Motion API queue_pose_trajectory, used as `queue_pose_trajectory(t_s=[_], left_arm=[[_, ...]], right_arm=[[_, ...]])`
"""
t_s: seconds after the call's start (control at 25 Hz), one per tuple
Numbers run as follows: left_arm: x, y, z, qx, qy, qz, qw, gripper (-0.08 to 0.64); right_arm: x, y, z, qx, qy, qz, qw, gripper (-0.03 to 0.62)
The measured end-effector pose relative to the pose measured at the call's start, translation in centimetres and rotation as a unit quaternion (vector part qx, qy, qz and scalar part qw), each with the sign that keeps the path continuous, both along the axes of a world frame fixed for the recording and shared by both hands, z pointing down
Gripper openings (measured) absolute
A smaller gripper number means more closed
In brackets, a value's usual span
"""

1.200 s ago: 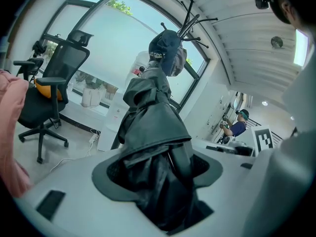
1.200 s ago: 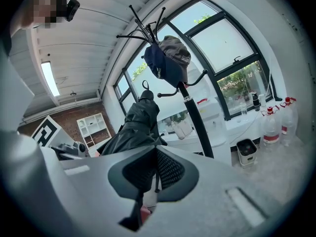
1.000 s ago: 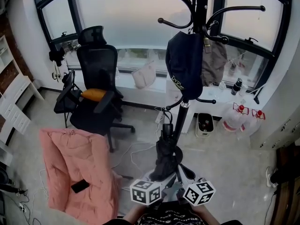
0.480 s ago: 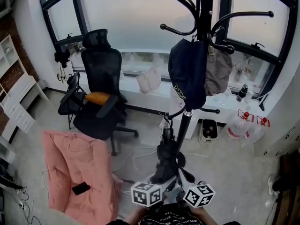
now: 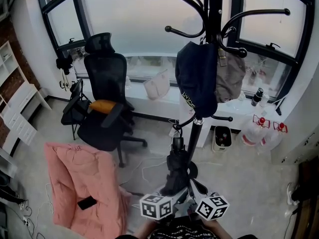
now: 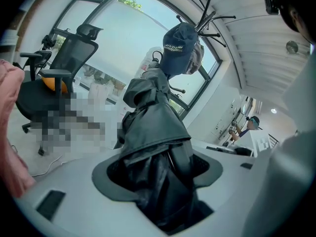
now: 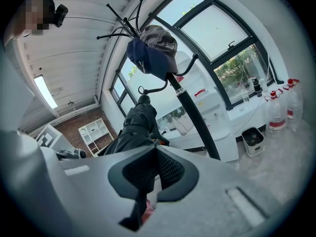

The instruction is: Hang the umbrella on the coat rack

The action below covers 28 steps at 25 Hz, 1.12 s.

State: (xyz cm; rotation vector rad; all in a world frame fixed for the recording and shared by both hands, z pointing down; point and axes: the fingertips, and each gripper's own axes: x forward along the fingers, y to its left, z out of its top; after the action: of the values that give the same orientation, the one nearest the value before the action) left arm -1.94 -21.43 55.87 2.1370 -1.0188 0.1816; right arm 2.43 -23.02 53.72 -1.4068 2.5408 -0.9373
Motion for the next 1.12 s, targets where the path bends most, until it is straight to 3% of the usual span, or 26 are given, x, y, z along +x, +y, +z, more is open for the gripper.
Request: queue_pose_trajectory(t_s=[0.64, 1.12], left_arm=[[-0.1, -0.8, 0.3, -0.003, 0.0, 0.0, 1.0, 0.285], [0.1, -1.3, 0.3, 0.011, -0.023, 0.012, 0.9996, 0.285]], right_arm=[[-0.1, -0.8, 0.2, -0.005, -0.004, -0.007, 1.0, 0.003], [0.0, -1.2, 0.5, -0.008, -0.004, -0.01, 1.0, 0.004]])
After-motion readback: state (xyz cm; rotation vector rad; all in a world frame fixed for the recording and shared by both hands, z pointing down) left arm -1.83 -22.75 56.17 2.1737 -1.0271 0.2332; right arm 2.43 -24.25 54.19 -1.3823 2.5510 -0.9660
